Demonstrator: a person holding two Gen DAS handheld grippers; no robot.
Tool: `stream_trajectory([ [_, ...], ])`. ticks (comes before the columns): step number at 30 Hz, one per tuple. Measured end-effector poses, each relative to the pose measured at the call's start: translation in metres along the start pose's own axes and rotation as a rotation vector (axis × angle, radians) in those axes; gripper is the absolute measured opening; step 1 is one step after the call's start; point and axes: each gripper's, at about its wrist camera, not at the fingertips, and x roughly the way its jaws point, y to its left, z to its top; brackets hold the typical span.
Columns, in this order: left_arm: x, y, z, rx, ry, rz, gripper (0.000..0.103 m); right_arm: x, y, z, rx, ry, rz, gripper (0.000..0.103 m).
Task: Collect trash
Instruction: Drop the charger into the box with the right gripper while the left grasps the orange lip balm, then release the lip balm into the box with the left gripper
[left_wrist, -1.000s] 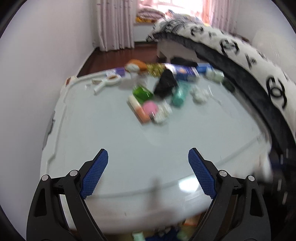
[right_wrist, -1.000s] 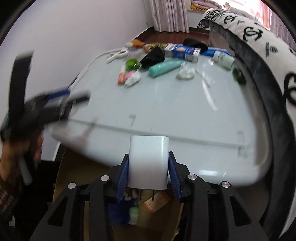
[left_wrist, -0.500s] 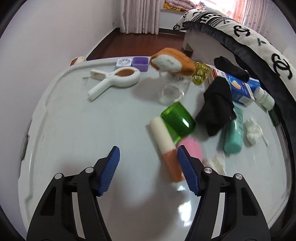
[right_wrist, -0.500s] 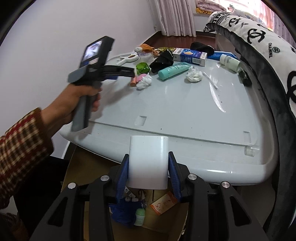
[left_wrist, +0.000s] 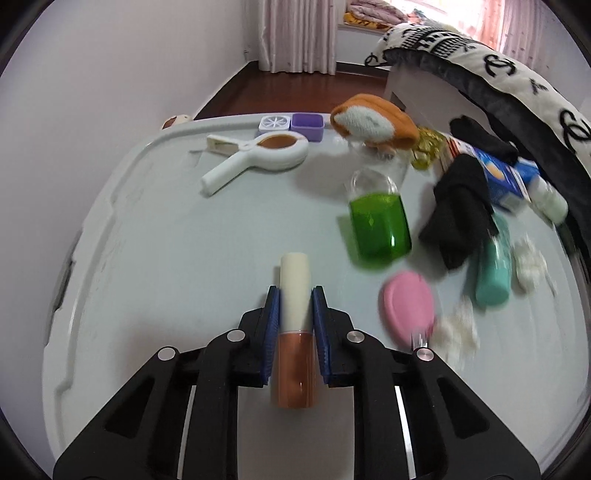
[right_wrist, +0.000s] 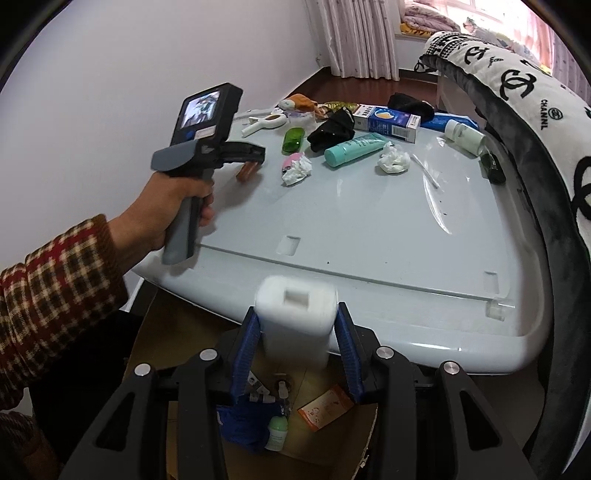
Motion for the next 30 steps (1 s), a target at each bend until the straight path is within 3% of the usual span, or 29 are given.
stream_trajectory([
  [7,-0.037,0.009,-0.043,0.066,-0.001,-0.003,0.018,0.002,0.004,-0.003,0.0,-0.006,0.007,0.041],
  [11,-0.056,0.017,-0.058,0.07,-0.008,-0.02,0.018,0.006,-0.003,-0.005,0.011,0.002,-0.031,0.041],
  [15,-0.088,0.014,-0.075,0.094,-0.027,-0.079,0.018,0.011,-0.022,-0.007,0.062,0.022,-0.071,0.041],
  [17,-0.111,0.009,-0.091,0.117,-0.028,-0.142,0.018,0.009,-0.028,-0.007,0.075,0.013,-0.094,0.042],
  [21,-0.145,-0.008,-0.126,0.192,-0.019,-0.2,0.018,0.006,-0.032,-0.007,0.086,0.004,-0.108,0.042],
  [24,-0.154,-0.017,-0.164,0.242,0.055,-0.227,0.018,0.006,-0.029,-0.008,0.076,0.0,-0.111,0.042],
  [27,-0.152,-0.028,-0.205,0.289,0.175,-0.248,0.018,0.008,-0.026,-0.01,0.068,0.004,-0.115,0.052],
  [29,-0.147,-0.038,-0.232,0.329,0.264,-0.262,0.024,0.009,-0.024,-0.012,0.066,0.009,-0.12,0.058],
  [30,-0.145,-0.044,-0.242,0.356,0.296,-0.265,0.039,0.009,-0.024,-0.012,0.066,0.01,-0.118,0.059],
])
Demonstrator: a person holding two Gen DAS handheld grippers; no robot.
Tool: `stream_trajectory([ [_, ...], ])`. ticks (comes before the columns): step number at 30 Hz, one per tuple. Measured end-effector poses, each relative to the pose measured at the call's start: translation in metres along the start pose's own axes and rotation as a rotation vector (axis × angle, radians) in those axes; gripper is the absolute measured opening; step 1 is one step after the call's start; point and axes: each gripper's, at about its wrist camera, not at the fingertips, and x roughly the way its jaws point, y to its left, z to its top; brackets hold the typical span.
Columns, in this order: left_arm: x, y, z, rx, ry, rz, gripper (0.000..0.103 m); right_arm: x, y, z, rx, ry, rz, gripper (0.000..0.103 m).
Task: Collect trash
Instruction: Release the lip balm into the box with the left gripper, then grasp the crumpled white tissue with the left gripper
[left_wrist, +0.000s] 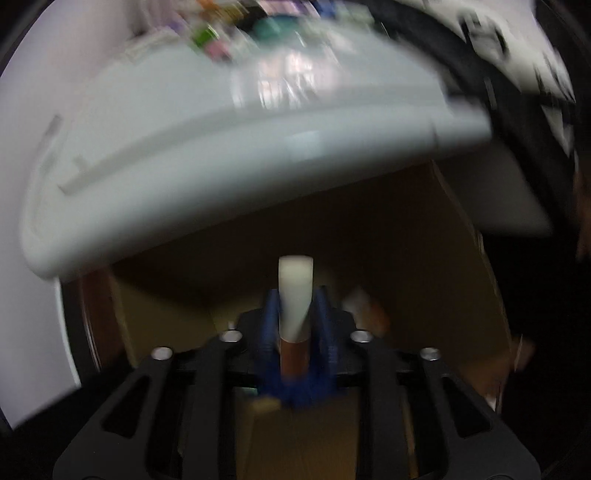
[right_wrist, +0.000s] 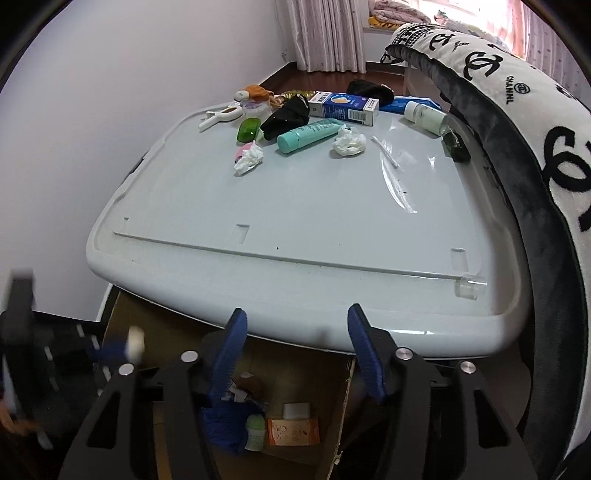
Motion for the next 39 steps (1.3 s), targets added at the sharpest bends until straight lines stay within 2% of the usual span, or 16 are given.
stream_trajectory([
  [1,0.003,-0.005,-0.003,0.016,0.014,0.008,0.056,0.001,0.001,0.0,-0.001,0.002,0.002,0.061],
  [2,0.005,-0.012,-0.006,0.04,0.016,0.024,0.06,0.001,0.001,-0.001,-0.001,0.001,-0.001,0.063],
  [4,-0.002,-0.02,-0.002,0.074,-0.018,0.027,0.061,0.001,0.002,0.0,0.001,-0.001,-0.009,0.071],
  [6,-0.014,-0.02,0.008,0.073,-0.072,0.023,0.061,-0.001,0.002,0.001,0.009,-0.014,-0.021,0.073],
  [10,-0.041,-0.006,0.044,0.027,-0.199,0.026,0.072,-0.006,-0.001,0.006,0.04,-0.042,-0.025,0.08],
  [13,-0.056,0.005,0.085,0.006,-0.271,0.037,0.073,-0.012,-0.004,0.012,0.084,-0.073,-0.011,0.081],
  [16,-0.056,0.017,0.143,0.042,-0.354,0.048,0.073,-0.02,-0.009,0.017,0.12,-0.107,0.011,0.083],
  [19,-0.033,0.033,0.192,0.052,-0.373,0.074,0.073,-0.024,-0.013,0.018,0.124,-0.115,-0.002,0.084],
  [21,-0.014,0.052,0.223,0.007,-0.376,0.031,0.073,-0.023,-0.015,0.018,0.113,-0.102,-0.016,0.084],
  [23,0.002,0.066,0.242,-0.04,-0.395,-0.017,0.071,-0.023,-0.017,0.018,0.11,-0.096,-0.023,0.086],
  [25,0.012,0.071,0.249,-0.039,-0.407,-0.036,0.069,-0.022,-0.02,0.018,0.107,-0.082,-0.018,0.087],
  [29,0.04,0.07,0.255,0.018,-0.356,0.0,0.069,-0.027,-0.021,0.018,0.108,-0.083,0.026,0.088],
  [31,0.049,0.071,0.257,0.038,-0.343,0.015,0.065,-0.029,-0.018,0.017,0.094,-0.082,0.045,0.089],
  [35,0.059,0.069,0.256,0.049,-0.33,0.016,0.062,-0.031,-0.013,0.016,0.063,-0.078,0.039,0.089],
  [38,0.066,0.068,0.257,0.039,-0.314,0.034,0.044,-0.031,-0.011,0.016,0.057,-0.082,0.041,0.089],
  [39,0.065,0.068,0.256,0.027,-0.316,0.055,0.028,-0.031,-0.011,0.016,0.057,-0.082,0.04,0.089],
])
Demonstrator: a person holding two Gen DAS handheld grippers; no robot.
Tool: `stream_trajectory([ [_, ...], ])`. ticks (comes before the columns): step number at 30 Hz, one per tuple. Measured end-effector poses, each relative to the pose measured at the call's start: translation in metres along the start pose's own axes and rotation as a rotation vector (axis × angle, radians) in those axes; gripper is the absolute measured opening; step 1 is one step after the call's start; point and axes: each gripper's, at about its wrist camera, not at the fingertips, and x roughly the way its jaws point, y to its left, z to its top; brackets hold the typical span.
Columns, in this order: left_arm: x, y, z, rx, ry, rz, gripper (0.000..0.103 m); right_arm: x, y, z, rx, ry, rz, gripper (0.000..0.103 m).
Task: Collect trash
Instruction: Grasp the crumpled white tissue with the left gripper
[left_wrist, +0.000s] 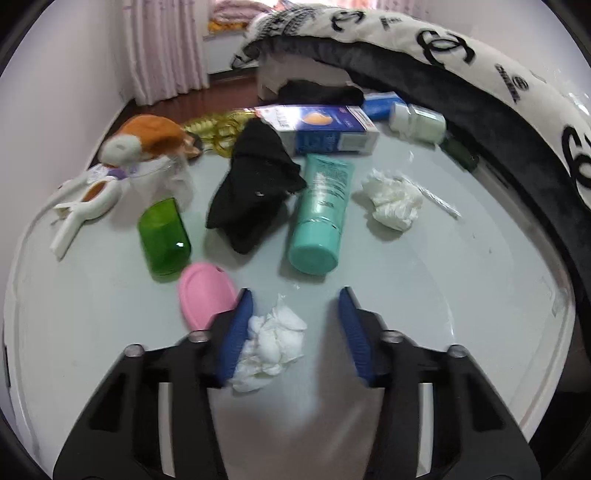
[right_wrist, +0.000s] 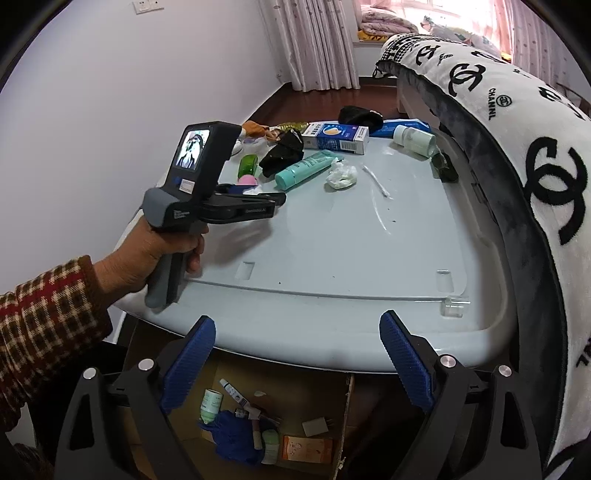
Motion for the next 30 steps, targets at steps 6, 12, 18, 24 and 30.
stream_trajectory([
  [6,-0.021,0.003,-0.015,-0.048,0.019,0.011,0.016,-0.002,-0.002,0.001,0.001,-0.015,-0.015,0.089],
  [12,-0.069,-0.011,-0.03,-0.015,-0.01,-0.005,0.016,0.002,-0.015,0.02,0.017,-0.038,-0.005,0.089],
  [18,-0.104,-0.022,-0.05,-0.029,-0.026,-0.026,0.016,0.047,-0.02,0.087,-0.116,-0.058,-0.035,0.089],
  [24,-0.097,-0.016,-0.066,-0.034,0.009,-0.054,0.016,0.125,-0.02,0.135,-0.161,-0.048,-0.055,0.087],
  [30,-0.107,0.004,-0.065,-0.076,-0.005,-0.066,0.016,0.177,-0.02,0.16,-0.194,0.006,-0.147,0.083],
])
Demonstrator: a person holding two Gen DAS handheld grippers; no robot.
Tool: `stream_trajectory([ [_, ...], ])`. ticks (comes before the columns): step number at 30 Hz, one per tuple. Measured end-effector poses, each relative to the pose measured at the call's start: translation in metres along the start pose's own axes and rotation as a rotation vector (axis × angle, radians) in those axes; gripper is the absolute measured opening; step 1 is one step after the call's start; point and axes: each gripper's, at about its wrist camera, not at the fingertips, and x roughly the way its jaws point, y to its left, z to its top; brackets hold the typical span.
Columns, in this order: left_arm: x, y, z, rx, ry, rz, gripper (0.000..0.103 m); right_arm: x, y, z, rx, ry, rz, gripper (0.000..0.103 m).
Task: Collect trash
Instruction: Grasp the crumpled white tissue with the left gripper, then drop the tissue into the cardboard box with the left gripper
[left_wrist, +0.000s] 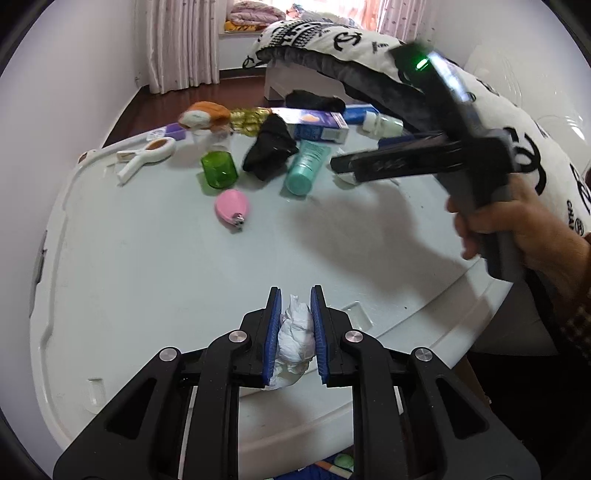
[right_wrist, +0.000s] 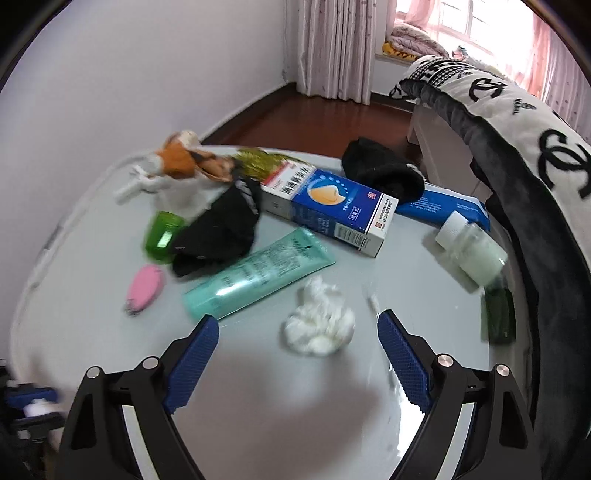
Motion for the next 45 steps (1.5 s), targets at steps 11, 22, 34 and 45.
stream_trajectory([
  [11,-0.007,0.004,0.003,-0.023,-0.007,-0.022,0.017,0.031,-0.005,-0.001,0.003,0.107,-0.025,0.028],
  [22,-0.014,0.001,0.005,-0.032,-0.024,-0.062,0.017,-0.059,0.013,-0.043,0.046,0.014,0.081,0.026],
  [34,-0.048,-0.019,-0.075,-0.019,0.079,-0.051,0.024,-0.149,0.111,-0.229,0.037,0.177,0.205,0.039],
  [45,-0.069,-0.012,-0.114,-0.126,0.137,0.05,0.072,-0.15,0.109,-0.235,0.104,0.164,0.162,0.098],
])
